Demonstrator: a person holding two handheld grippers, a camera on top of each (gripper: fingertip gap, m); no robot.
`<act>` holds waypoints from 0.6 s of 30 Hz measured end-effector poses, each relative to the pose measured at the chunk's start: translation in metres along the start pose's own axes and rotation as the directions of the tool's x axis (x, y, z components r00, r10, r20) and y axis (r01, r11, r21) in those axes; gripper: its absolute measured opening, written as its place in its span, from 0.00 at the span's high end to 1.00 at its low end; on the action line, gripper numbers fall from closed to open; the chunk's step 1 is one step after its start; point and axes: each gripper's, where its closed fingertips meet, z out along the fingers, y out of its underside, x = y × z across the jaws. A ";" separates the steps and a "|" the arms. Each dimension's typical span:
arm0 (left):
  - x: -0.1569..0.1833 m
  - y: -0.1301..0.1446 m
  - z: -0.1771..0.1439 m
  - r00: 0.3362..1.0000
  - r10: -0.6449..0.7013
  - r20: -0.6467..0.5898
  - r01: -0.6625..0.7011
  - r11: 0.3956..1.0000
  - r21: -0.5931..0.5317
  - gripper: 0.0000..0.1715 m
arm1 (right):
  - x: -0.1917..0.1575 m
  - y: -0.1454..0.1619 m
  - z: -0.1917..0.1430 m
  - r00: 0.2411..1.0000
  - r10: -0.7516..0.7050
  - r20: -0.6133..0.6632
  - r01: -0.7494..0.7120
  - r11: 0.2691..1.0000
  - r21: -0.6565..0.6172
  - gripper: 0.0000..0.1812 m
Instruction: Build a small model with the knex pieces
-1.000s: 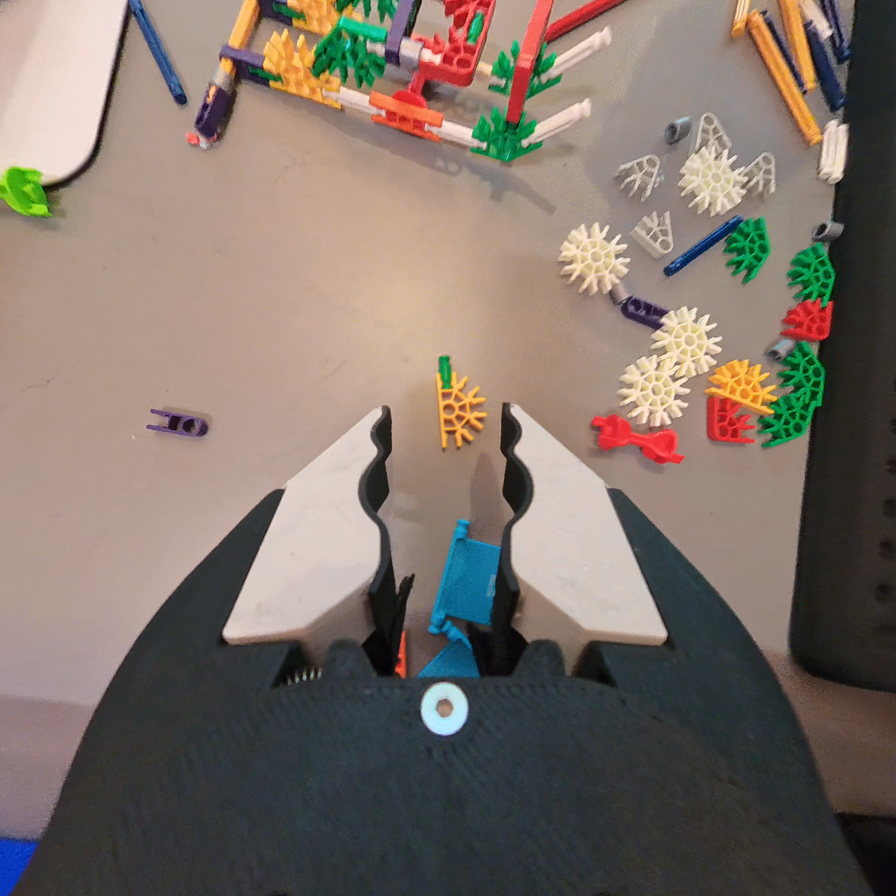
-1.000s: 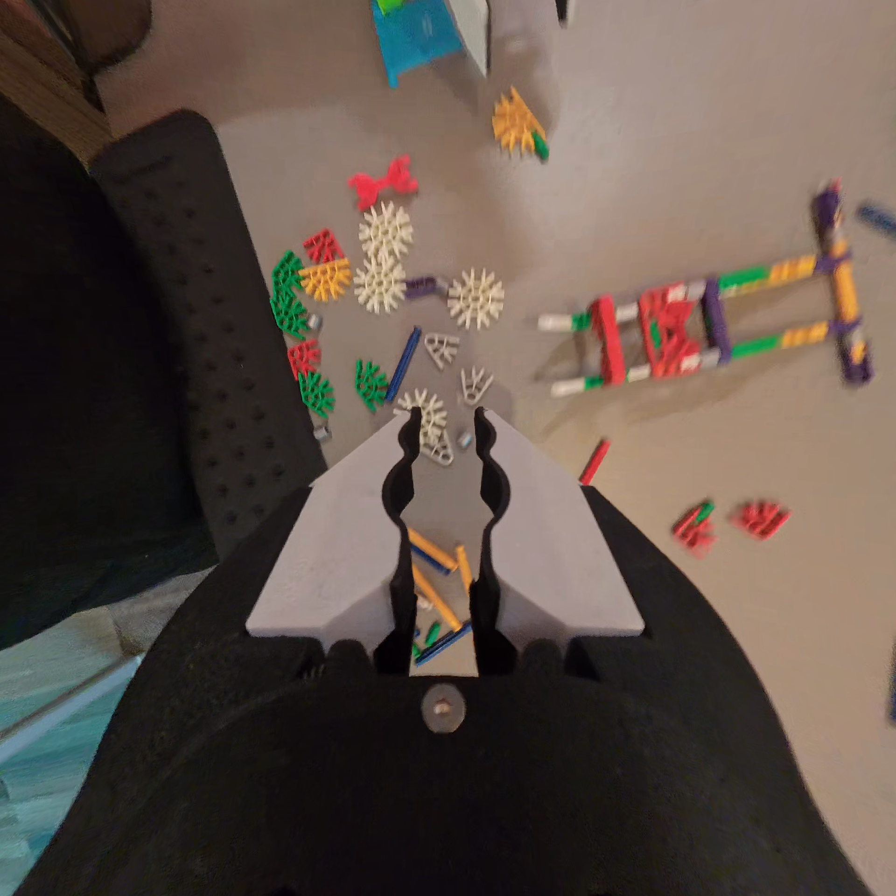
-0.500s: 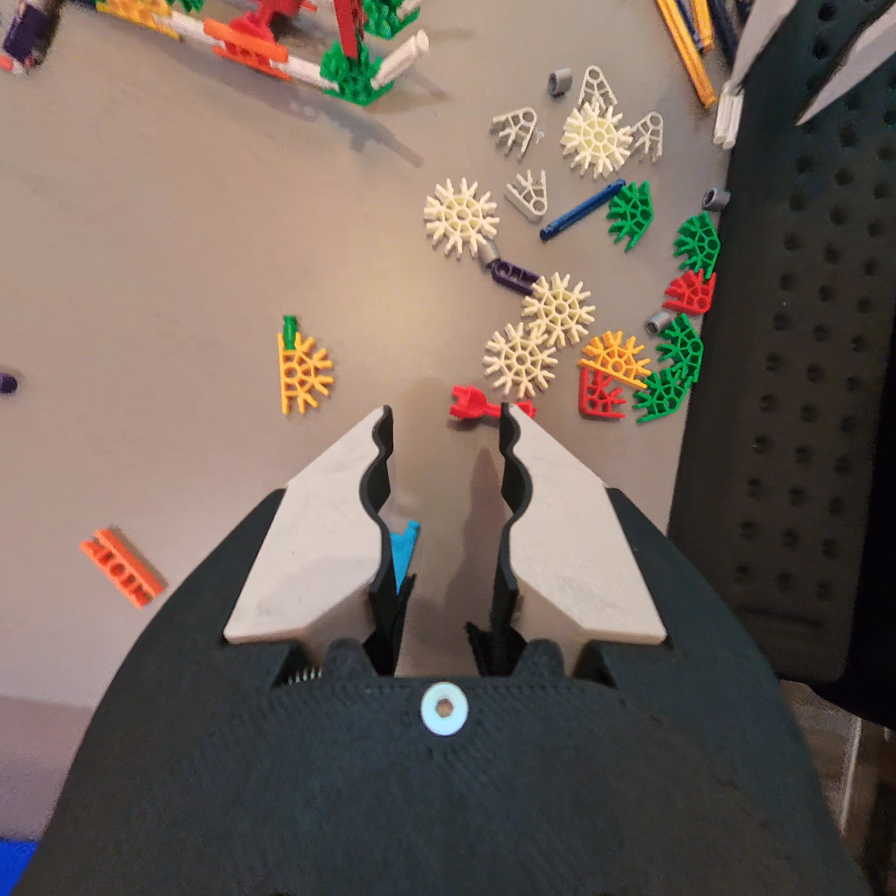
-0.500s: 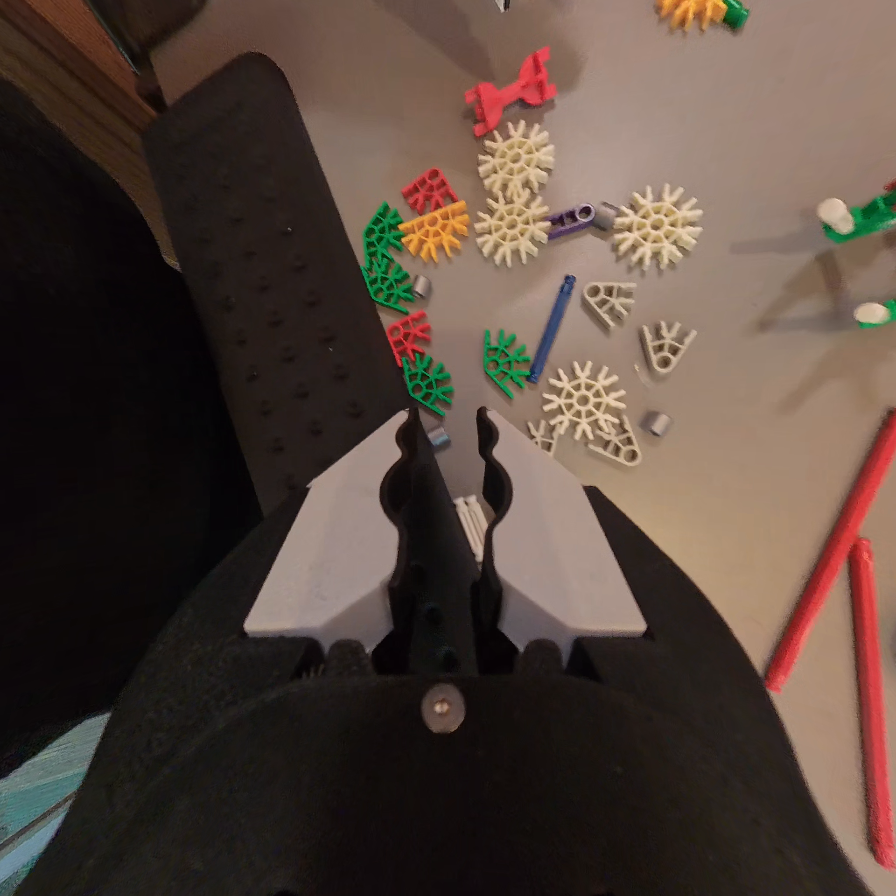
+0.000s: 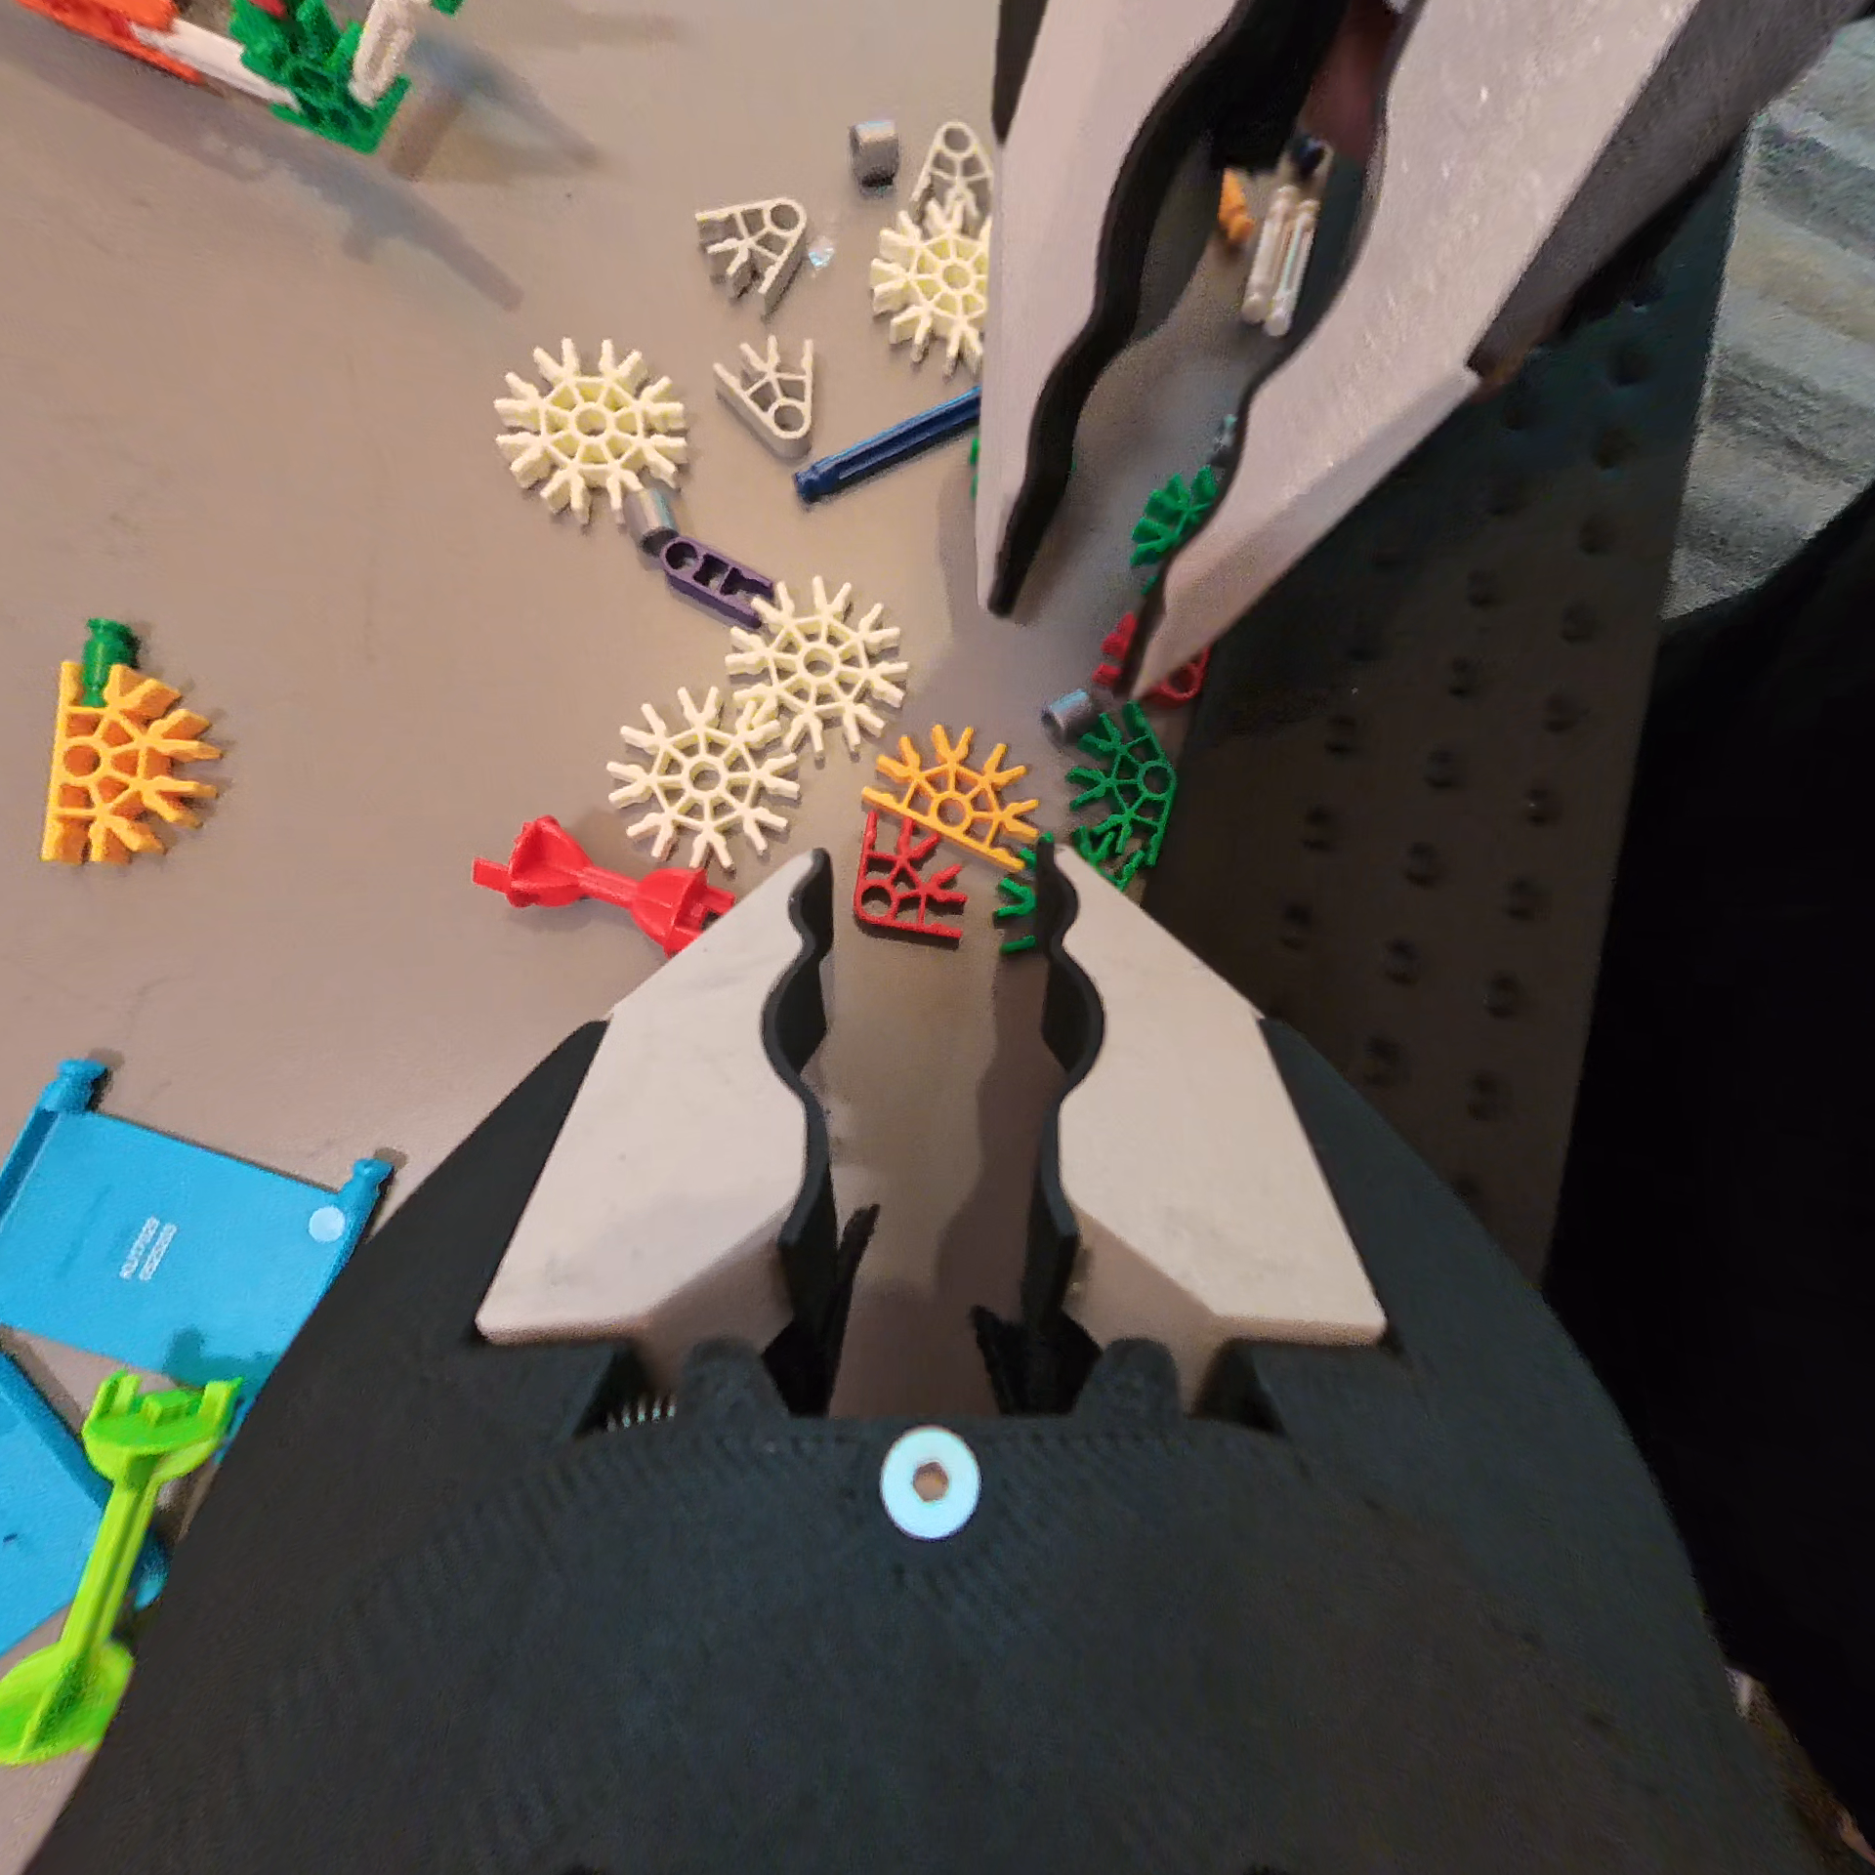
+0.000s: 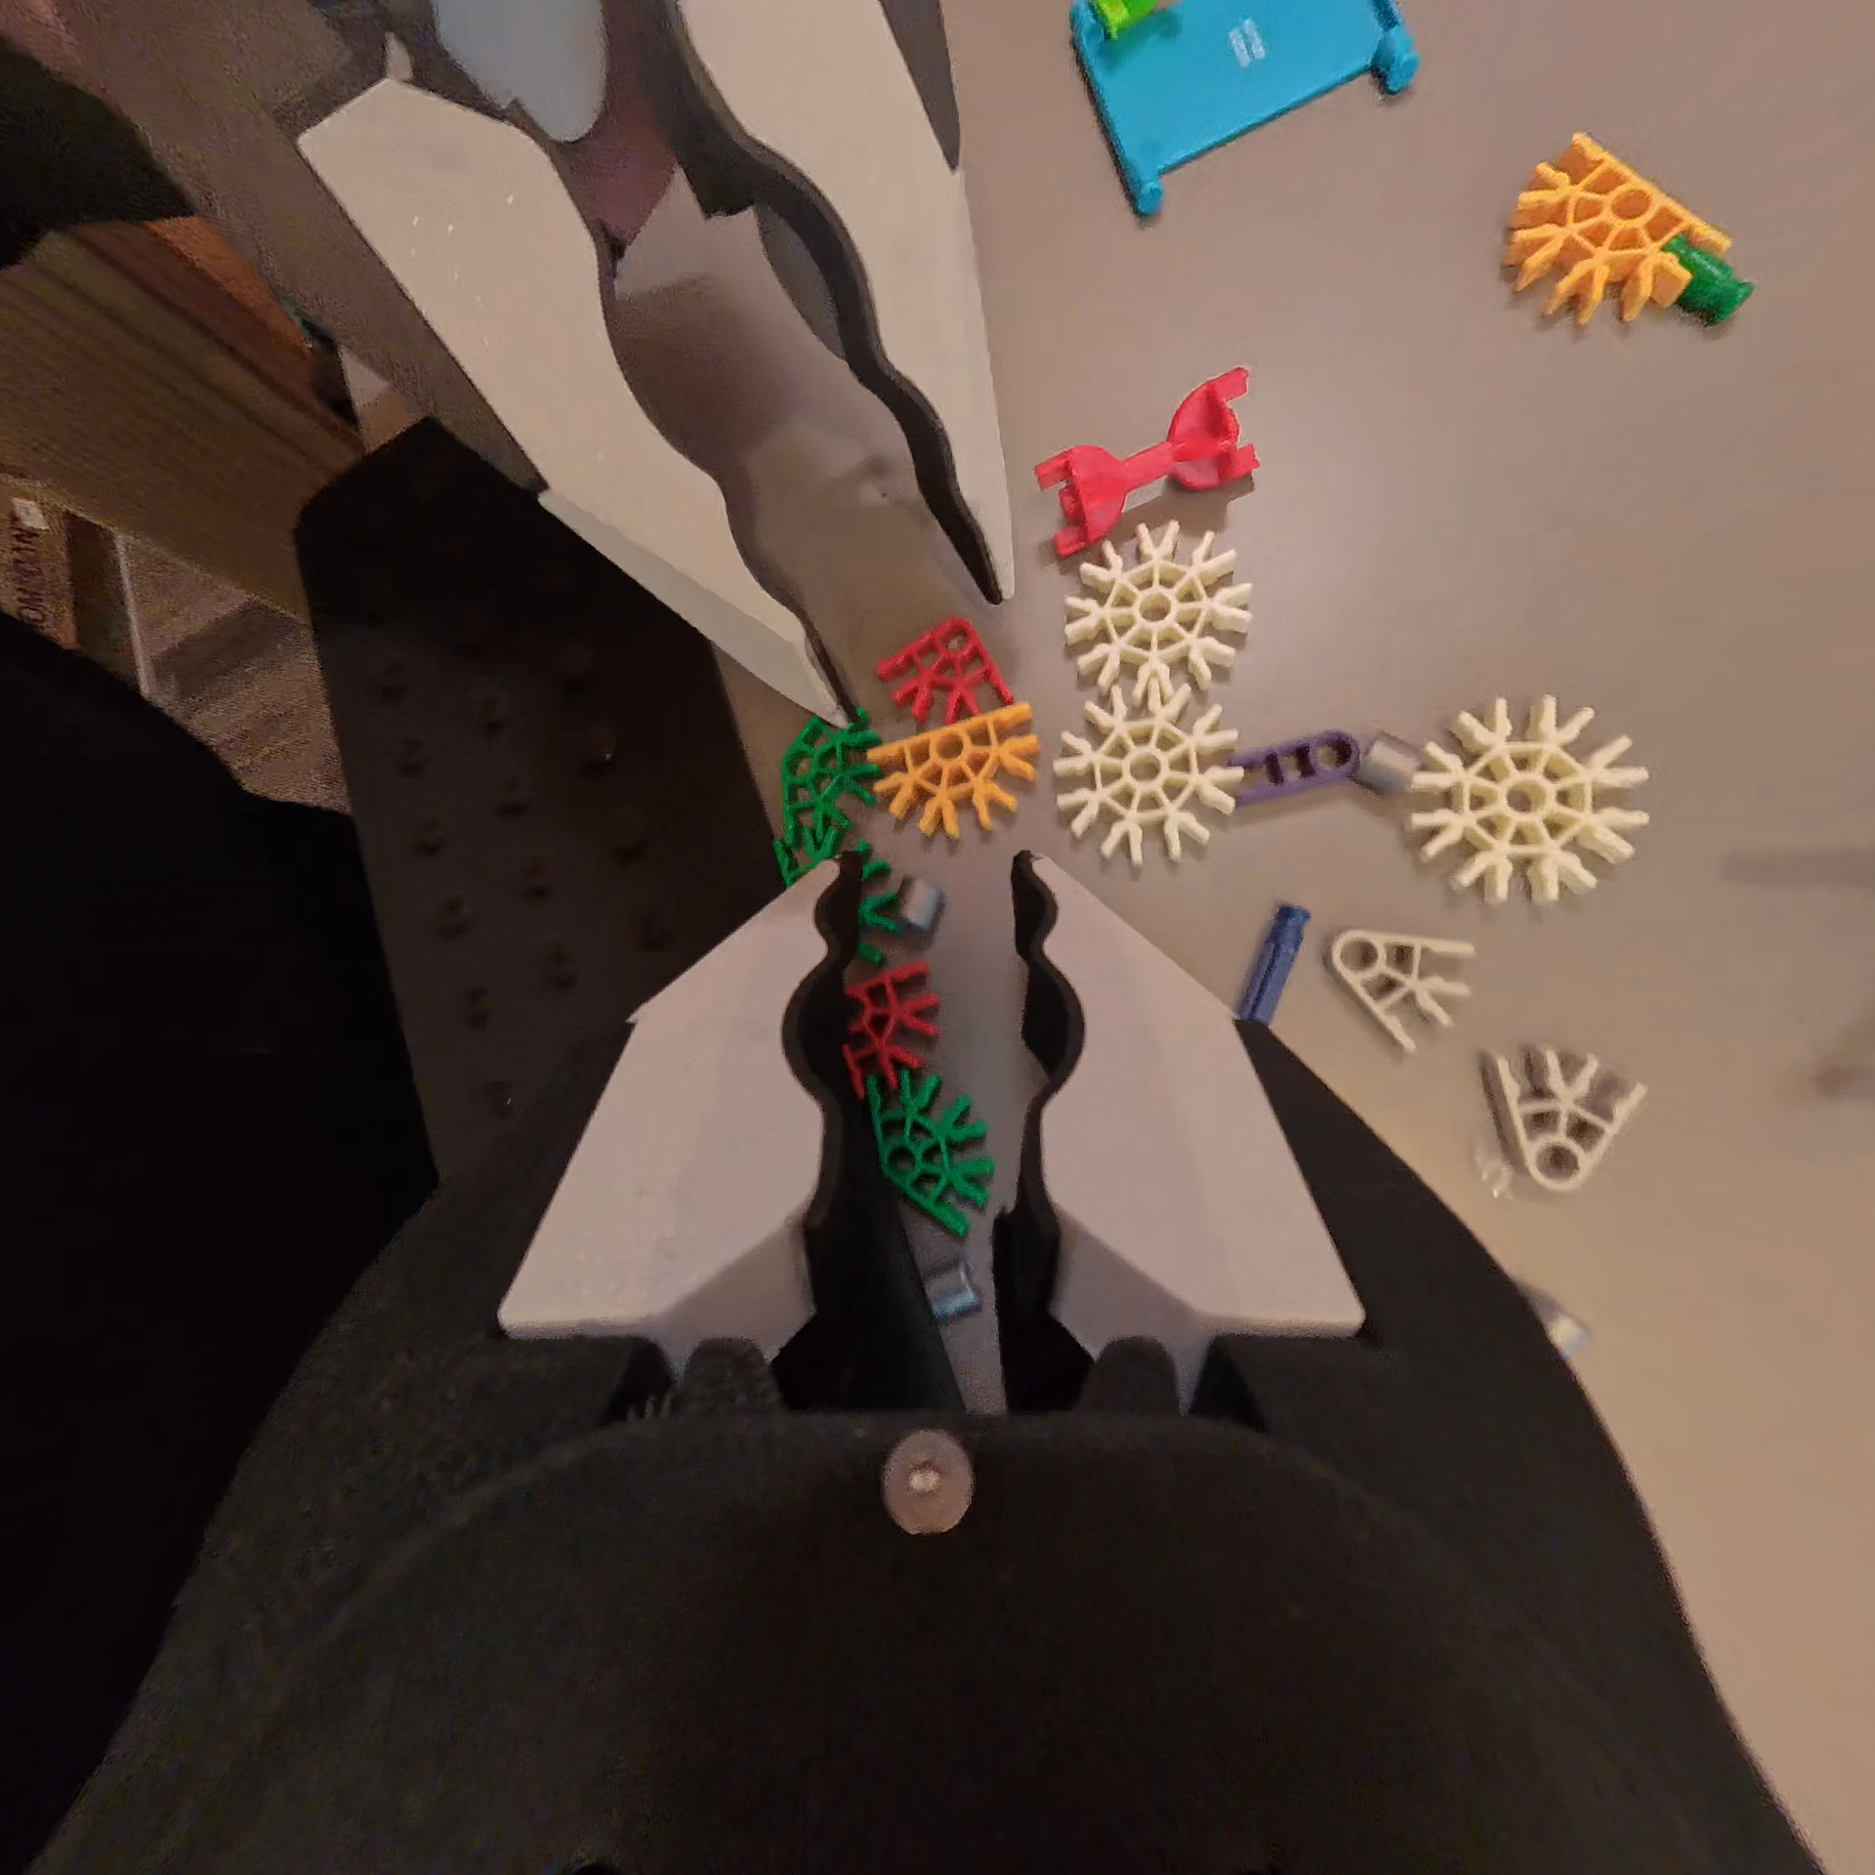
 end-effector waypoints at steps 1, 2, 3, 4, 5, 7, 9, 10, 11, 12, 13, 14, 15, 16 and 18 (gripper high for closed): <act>-0.003 0.003 0.000 1.000 -0.005 0.021 0.005 1.000 -0.011 0.81 | -0.001 -0.003 0.006 1.000 -0.003 0.001 0.003 1.000 -0.008 0.84; -0.005 0.005 0.001 0.999 -0.018 0.031 0.019 1.000 -0.013 0.81 | -0.004 -0.006 0.011 1.000 -0.019 0.002 0.019 1.000 -0.013 0.84; -0.003 0.008 0.003 0.999 -0.043 0.008 0.043 0.999 -0.019 0.82 | -0.005 -0.008 0.016 1.000 -0.030 -0.005 0.030 0.999 -0.017 0.83; -0.002 0.013 0.005 0.998 -0.058 0.005 0.058 0.998 -0.040 0.83 | -0.006 -0.009 0.021 0.999 -0.040 -0.015 0.040 0.999 -0.026 0.82; -0.003 0.015 0.005 0.998 -0.057 0.016 0.058 0.998 -0.035 0.85 | -0.005 -0.008 0.025 0.998 -0.061 -0.024 0.060 0.997 -0.043 0.82; -0.004 0.020 0.003 0.996 -0.084 0.023 0.085 0.995 -0.044 0.90 | 0.001 -0.011 0.028 0.993 -0.100 -0.062 0.097 0.994 -0.050 0.82; -0.008 0.025 -0.002 0.994 -0.104 0.042 0.106 0.993 -0.054 0.95 | 0.000 -0.012 0.031 0.994 -0.104 -0.037 0.101 0.993 -0.062 0.84; -0.009 0.028 -0.003 0.992 -0.121 0.048 0.123 0.991 -0.055 0.96 | 0.000 -0.011 0.033 0.992 -0.118 -0.033 0.116 0.991 -0.068 0.82; -0.011 0.030 -0.006 0.990 -0.131 0.058 0.134 0.989 -0.058 0.96 | 0.000 -0.012 0.034 0.991 -0.128 -0.028 0.126 0.990 -0.069 0.82; -0.013 0.033 -0.009 0.988 -0.131 0.076 0.136 0.989 -0.064 0.96 | -0.001 -0.013 0.035 0.991 -0.133 -0.018 0.131 0.989 -0.072 0.83; -0.017 0.037 -0.012 0.985 -0.141 0.100 0.148 0.987 -0.070 0.95 | -0.001 -0.013 0.036 0.990 -0.140 -0.013 0.139 0.987 -0.078 0.83; -0.022 0.039 -0.016 0.978 -0.159 0.132 0.169 0.983 -0.070 0.90 | -0.001 -0.014 0.036 0.989 -0.147 -0.017 0.145 0.986 -0.083 0.86; -0.026 0.040 -0.019 0.972 -0.176 0.157 0.188 0.980 -0.063 0.85 | 0.000 -0.013 0.036 0.988 -0.155 -0.017 0.152 0.984 -0.090 0.87; -0.026 0.037 -0.021 0.970 -0.185 0.158 0.195 0.980 -0.047 0.83 | 0.000 -0.013 0.036 0.988 -0.153 -0.013 0.151 0.984 -0.095 0.87; -0.024 0.029 -0.025 0.968 -0.190 0.165 0.194 0.981 -0.010 0.83 | 0.000 -0.013 0.037 0.991 -0.132 -0.005 0.131 0.987 -0.097 0.87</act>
